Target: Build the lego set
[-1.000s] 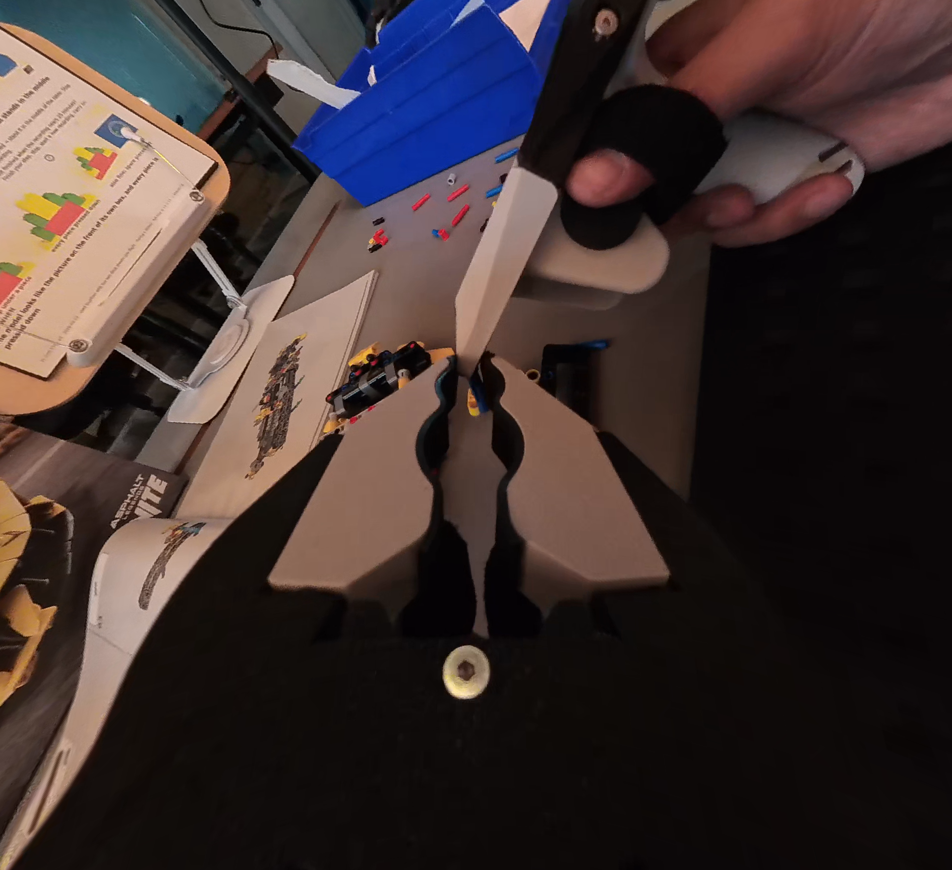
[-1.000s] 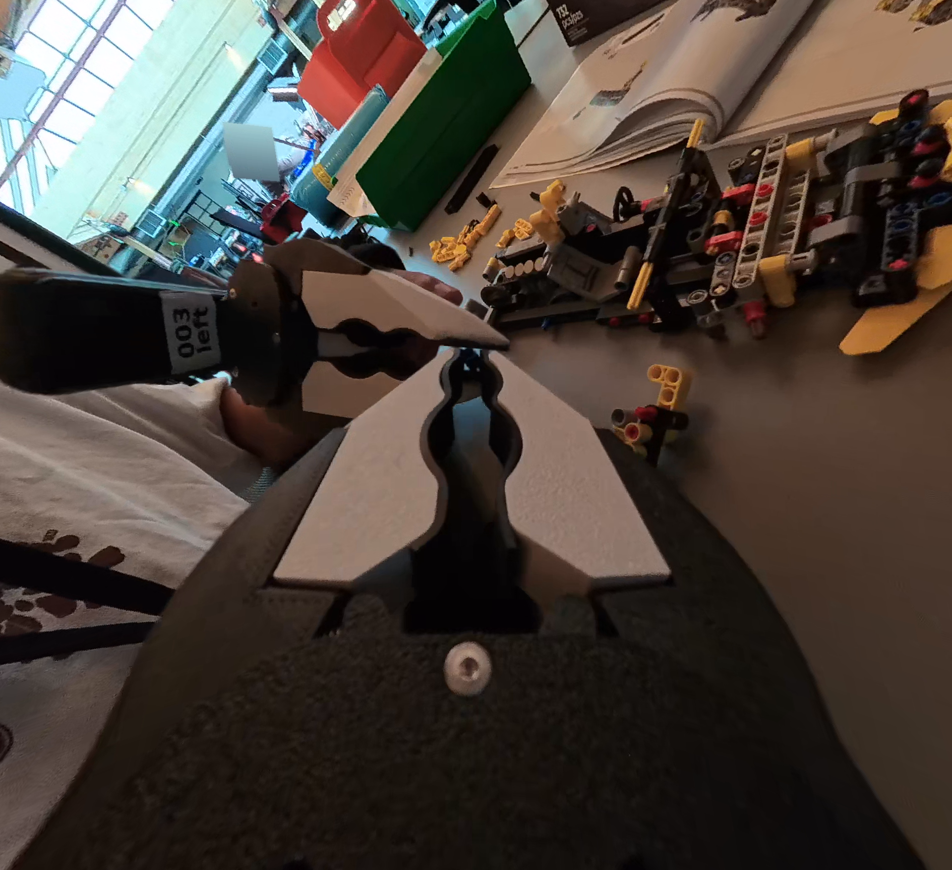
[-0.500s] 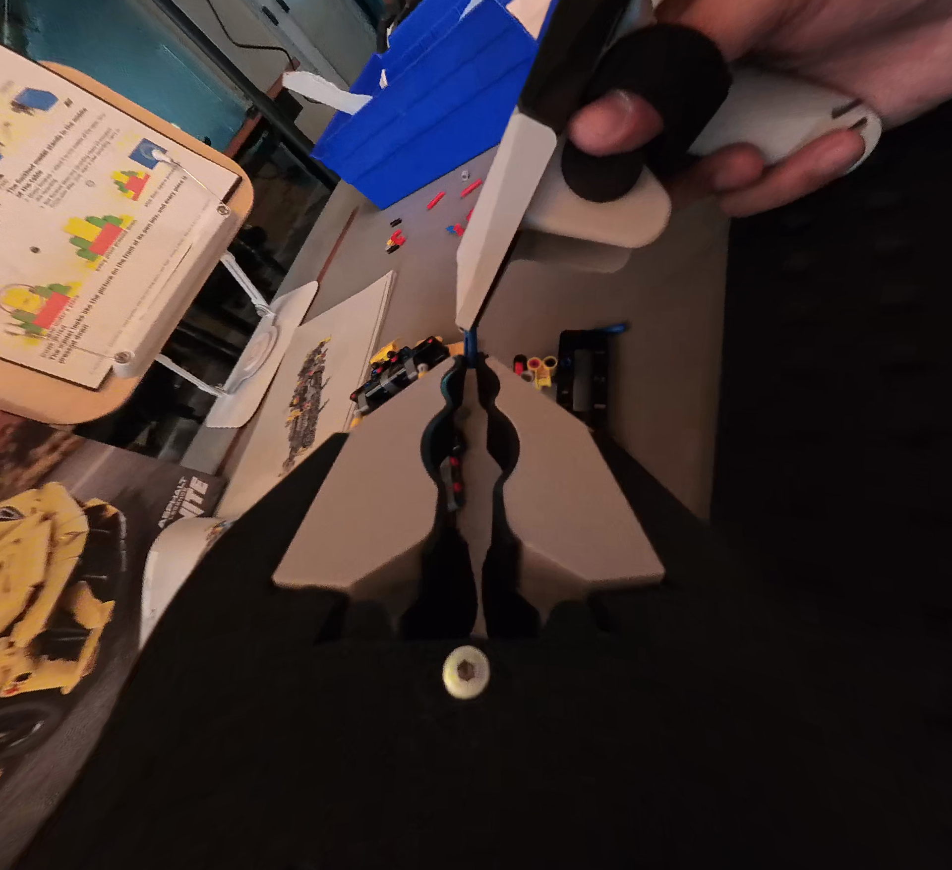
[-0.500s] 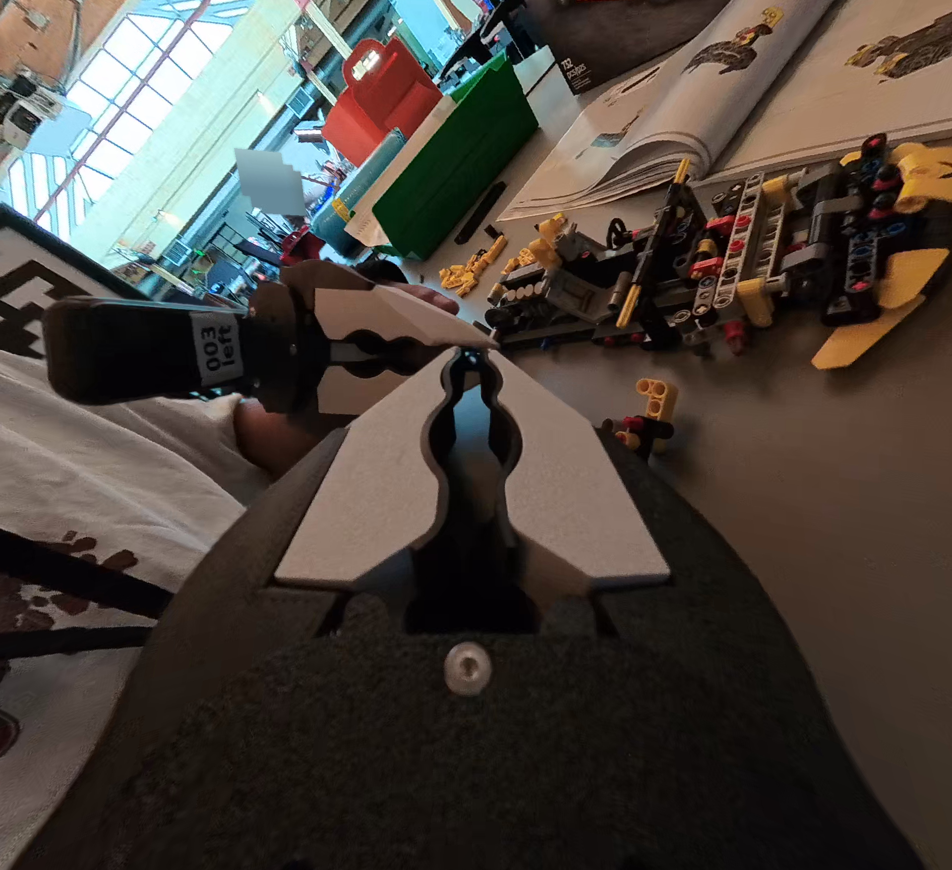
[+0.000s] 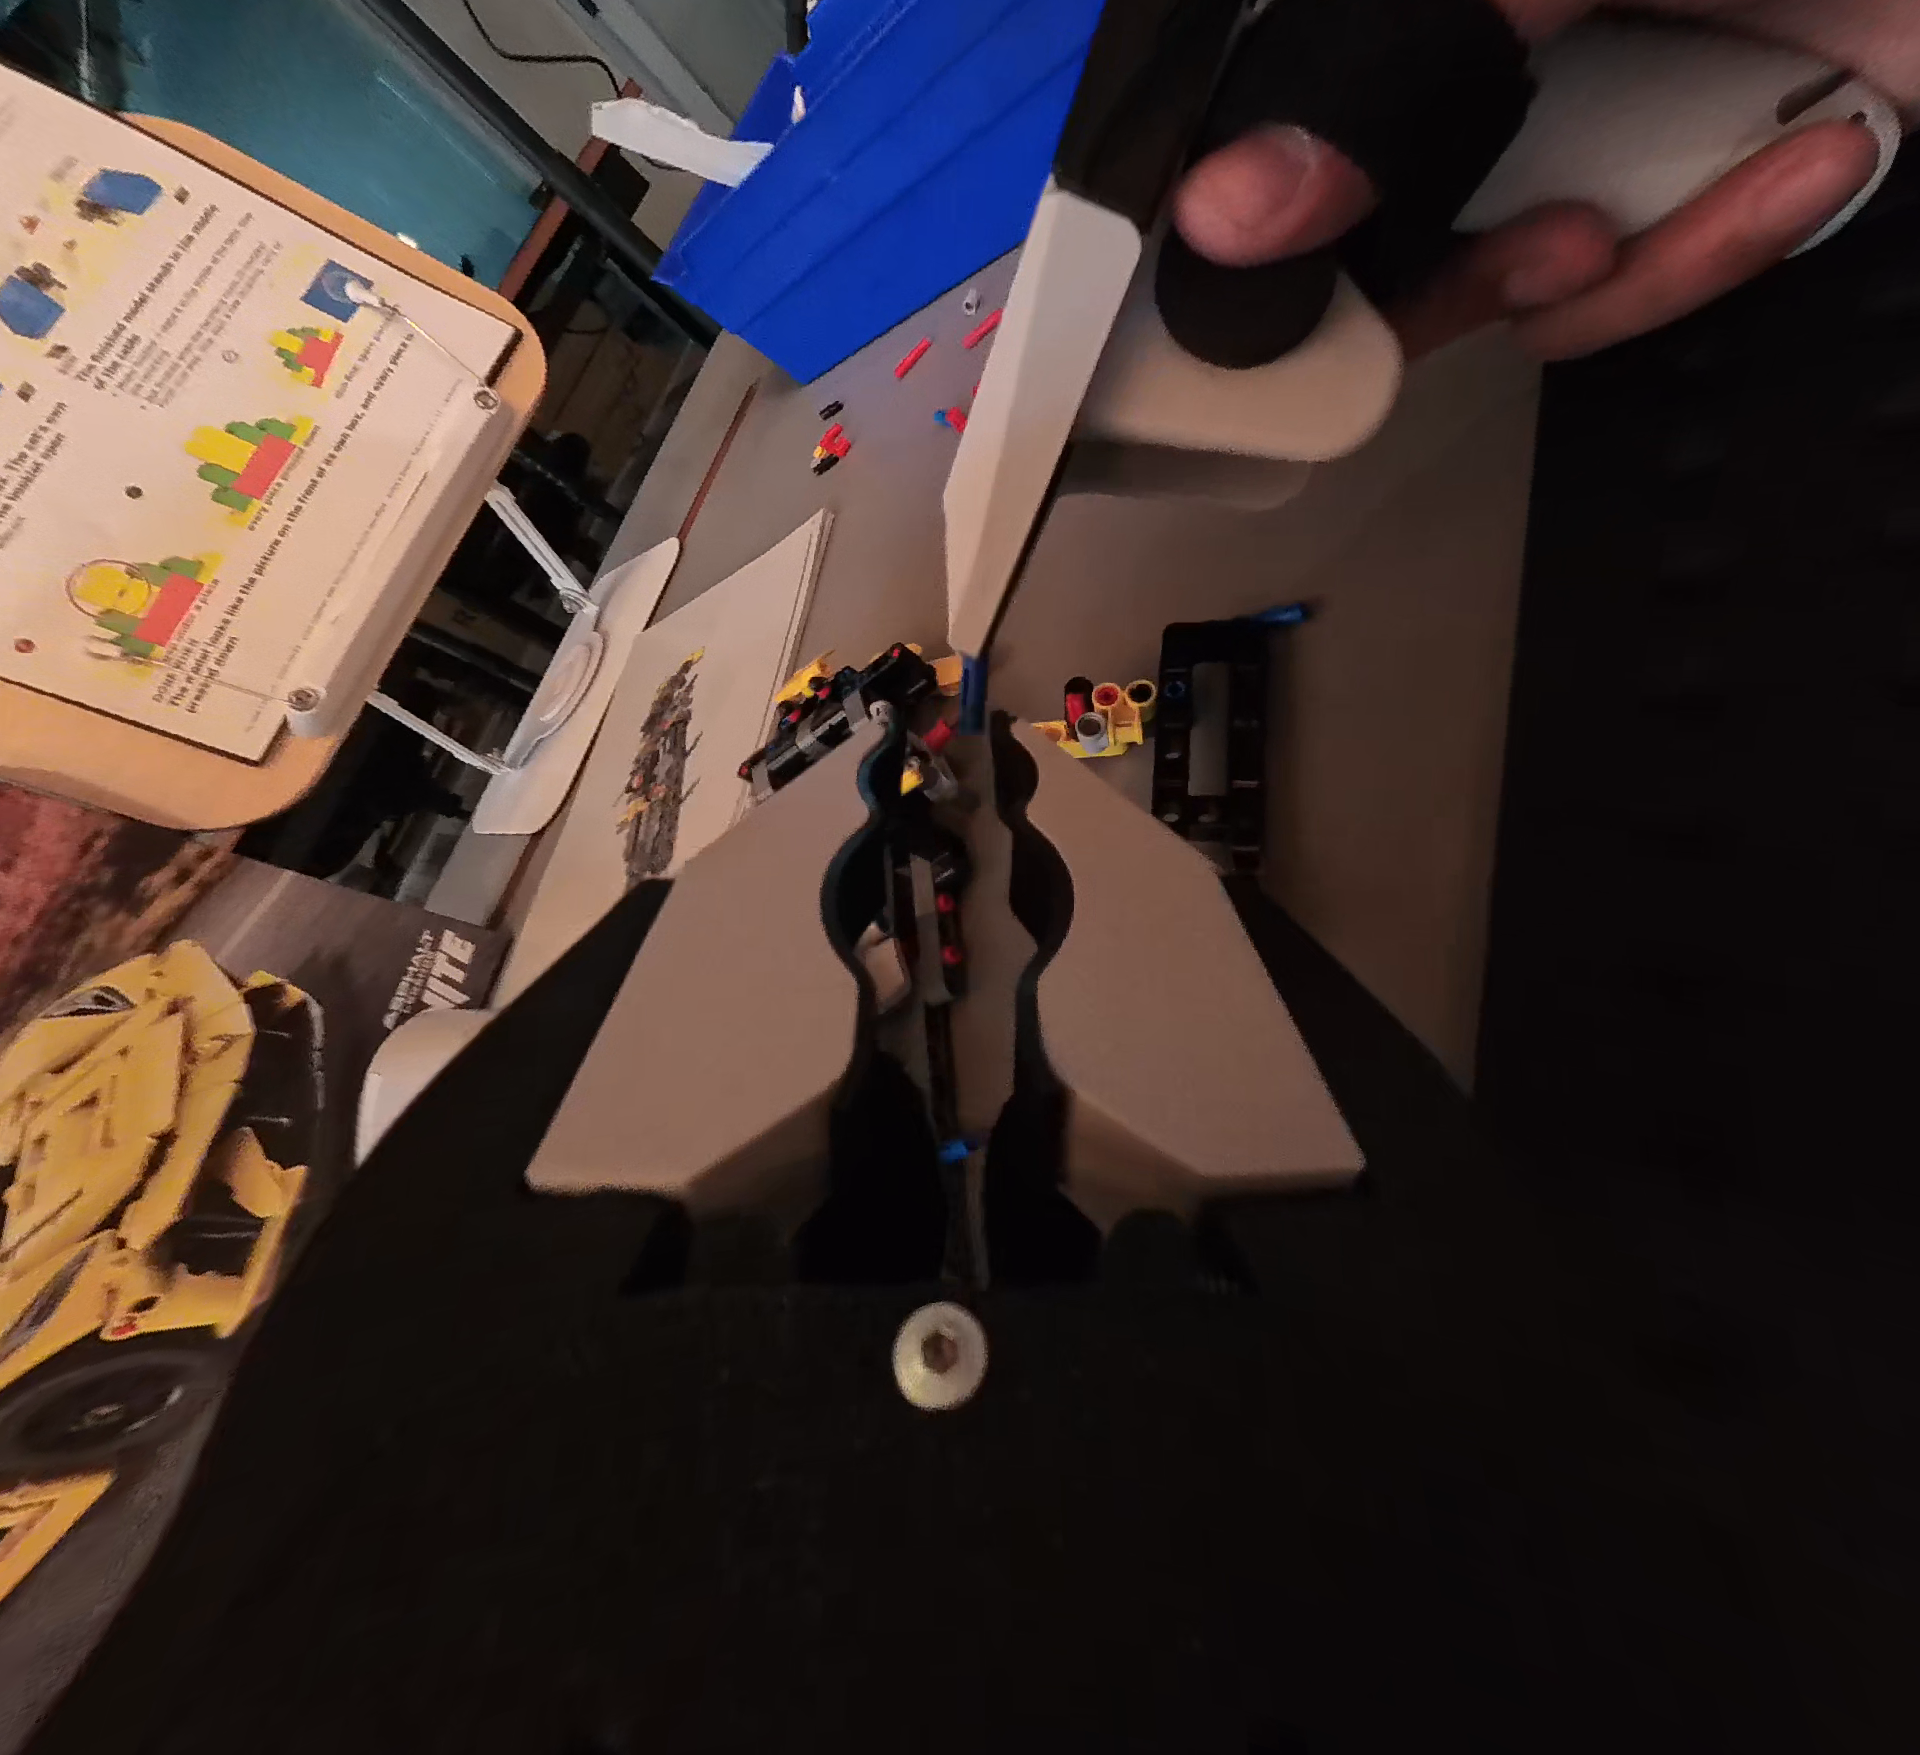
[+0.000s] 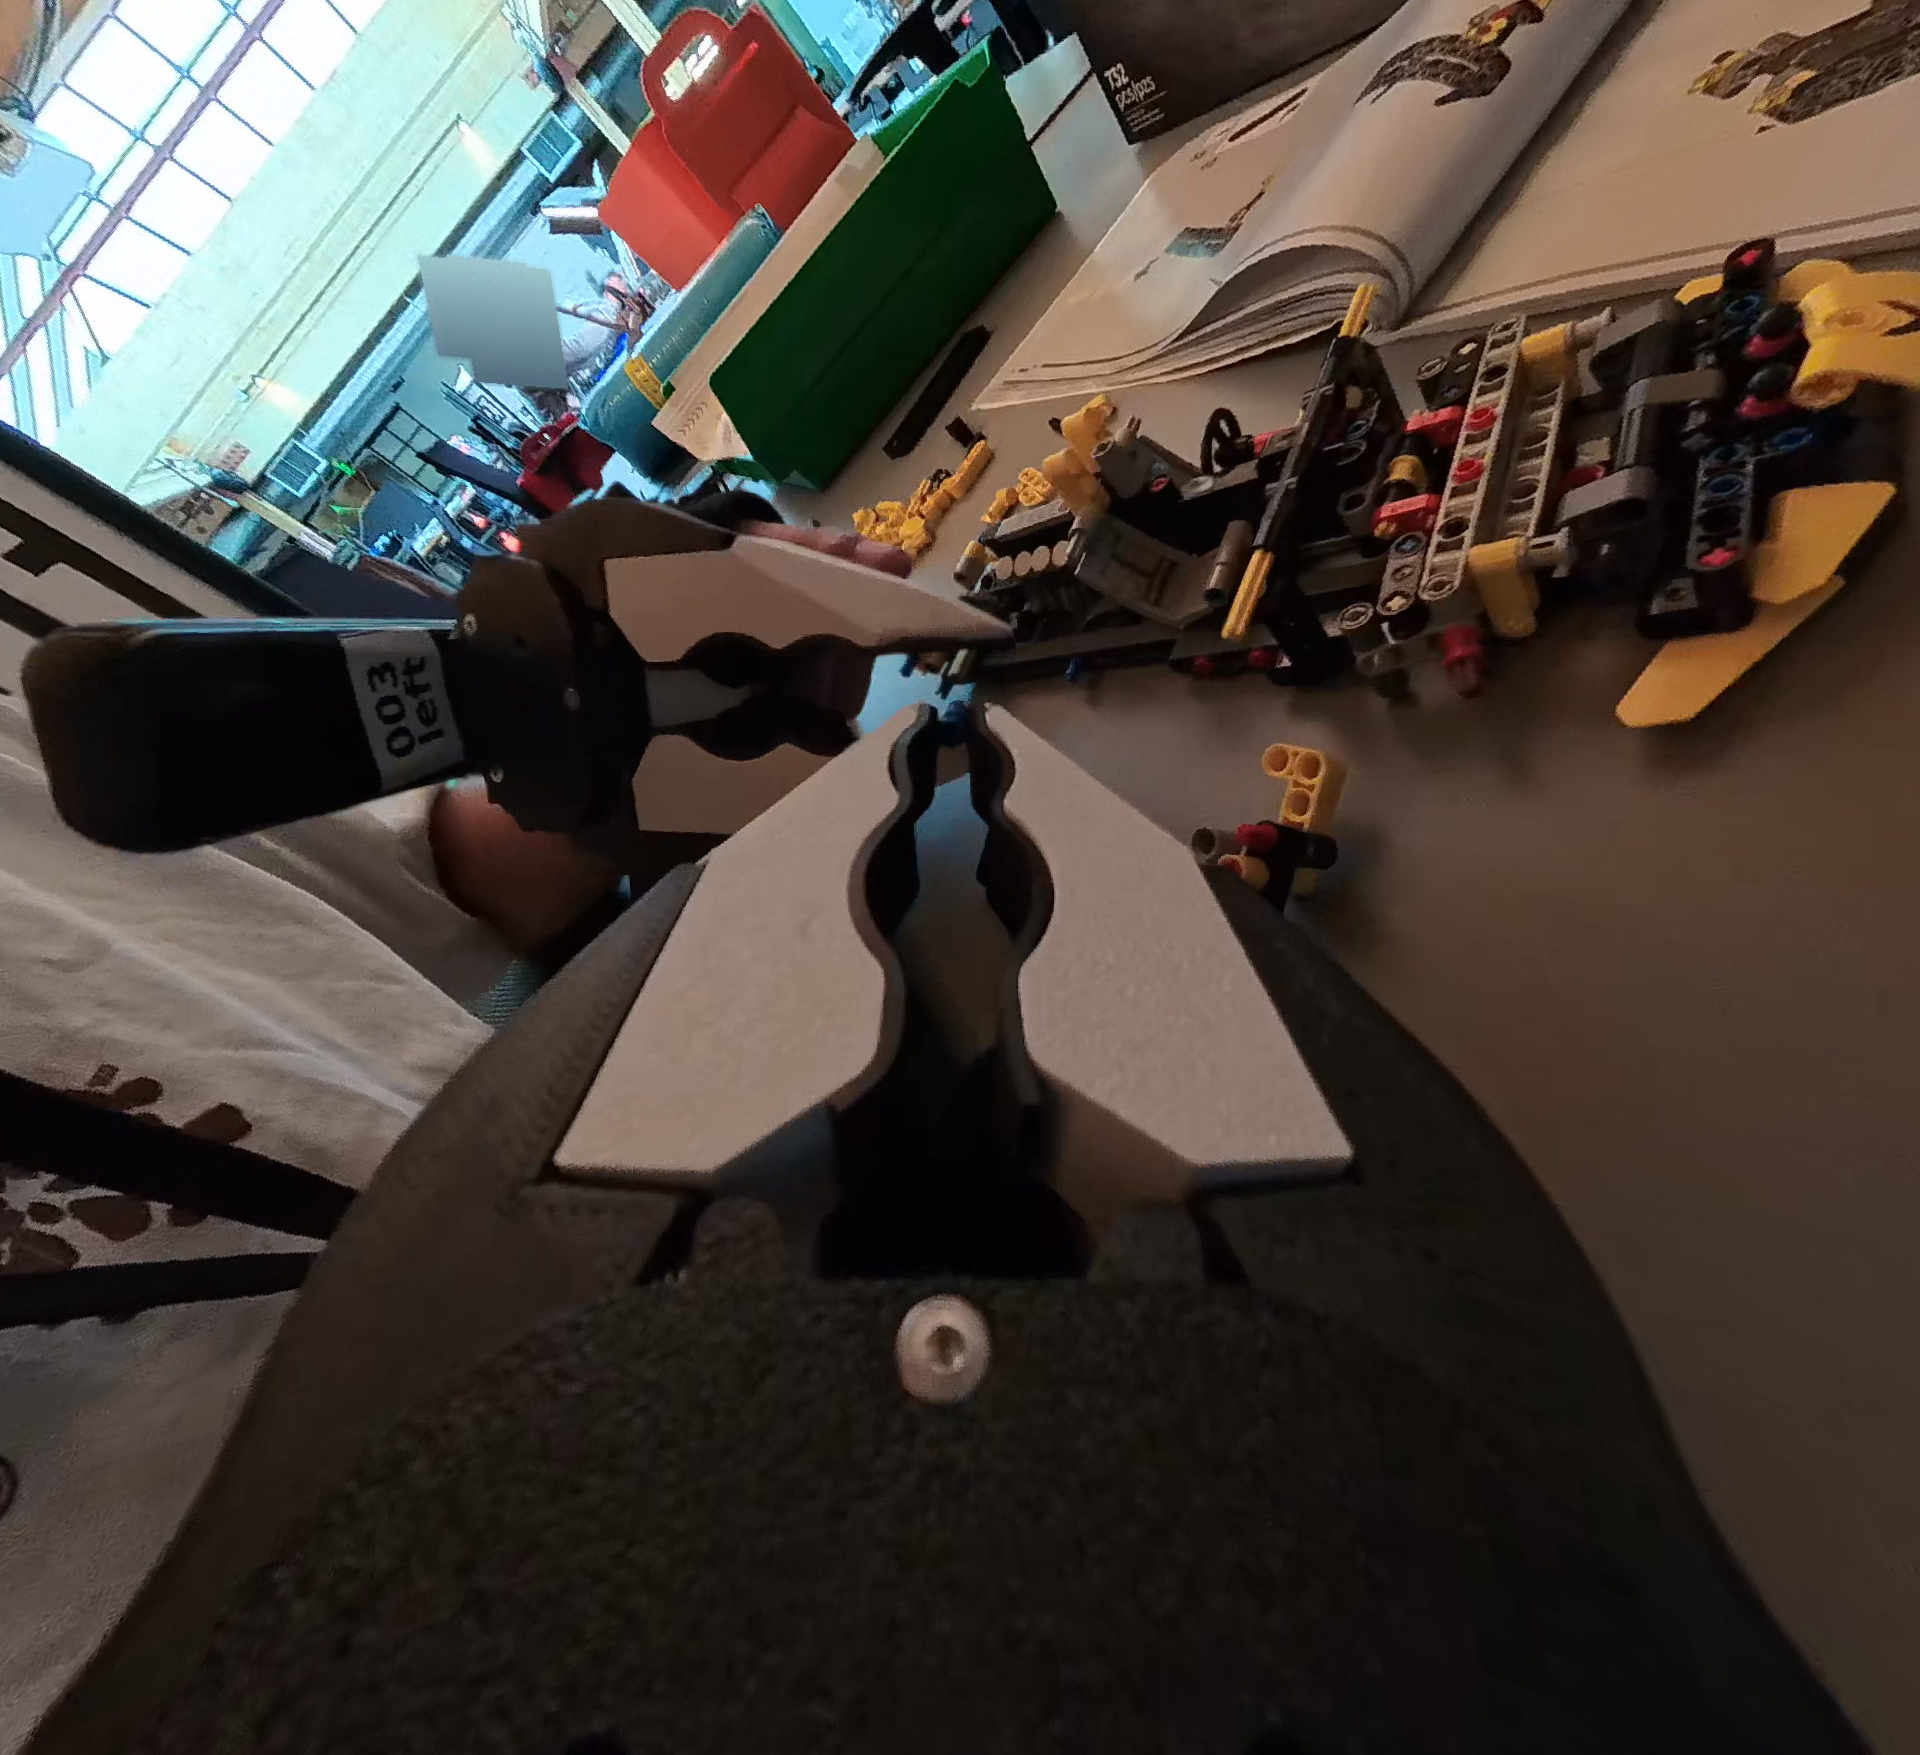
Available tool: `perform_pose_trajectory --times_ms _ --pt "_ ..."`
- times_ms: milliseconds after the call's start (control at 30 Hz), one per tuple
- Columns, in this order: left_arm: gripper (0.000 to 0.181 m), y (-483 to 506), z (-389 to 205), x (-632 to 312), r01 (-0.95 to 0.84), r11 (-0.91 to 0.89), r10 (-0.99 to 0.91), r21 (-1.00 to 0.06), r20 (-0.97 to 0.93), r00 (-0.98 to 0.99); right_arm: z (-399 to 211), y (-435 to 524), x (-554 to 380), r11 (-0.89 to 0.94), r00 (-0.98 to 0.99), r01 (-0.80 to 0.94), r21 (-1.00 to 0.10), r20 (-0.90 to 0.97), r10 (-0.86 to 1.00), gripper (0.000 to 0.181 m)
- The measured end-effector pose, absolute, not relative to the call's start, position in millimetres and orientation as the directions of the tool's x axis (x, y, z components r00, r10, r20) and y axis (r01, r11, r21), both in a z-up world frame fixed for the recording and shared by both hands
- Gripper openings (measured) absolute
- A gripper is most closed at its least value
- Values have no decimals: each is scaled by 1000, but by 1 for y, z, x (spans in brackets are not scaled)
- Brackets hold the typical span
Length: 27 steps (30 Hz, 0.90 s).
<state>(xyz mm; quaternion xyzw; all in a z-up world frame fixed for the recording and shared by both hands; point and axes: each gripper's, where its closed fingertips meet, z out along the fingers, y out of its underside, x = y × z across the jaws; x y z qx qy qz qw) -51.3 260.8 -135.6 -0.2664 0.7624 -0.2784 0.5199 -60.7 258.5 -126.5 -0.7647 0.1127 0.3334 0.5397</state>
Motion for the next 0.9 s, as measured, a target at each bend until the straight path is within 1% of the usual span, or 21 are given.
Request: perform_pose_trajectory --times_ms 100,233,367,633,667,700,733,900 --pt "19 260 -135 -51 -136 650 -741 -748 -583 -333 -124 258 -56 -365 742 -558 -745 -645 182 4" --pt "23 252 -133 -53 -170 496 -825 -851 -401 -399 -120 256 -57 -344 750 -550 -761 -632 197 4" --pt "23 254 -128 -54 -181 414 -853 -892 -311 -420 -119 256 -58 -348 742 -552 -758 -637 208 5" --pt "22 249 -132 -55 -164 469 -824 -868 -364 -434 -122 257 -60 -362 748 -542 -759 -631 204 5" --pt "21 249 -132 -55 -159 474 -823 -866 -372 -429 -123 257 -60 -366 753 -536 -761 -627 200 5" --pt "13 250 -131 -55 -154 479 -822 -864 -381 -423 -124 258 -61 -373 759 -527 -763 -621 198 4" --pt "9 251 -130 -55 -147 487 -820 -861 -393 -416 -125 258 -62 -380 764 -518 -767 -614 197 5" --pt "5 252 -132 -55 -109 591 -762 -799 -509 -400 -126 259 -62 -383 768 -516 -766 -612 190 5"
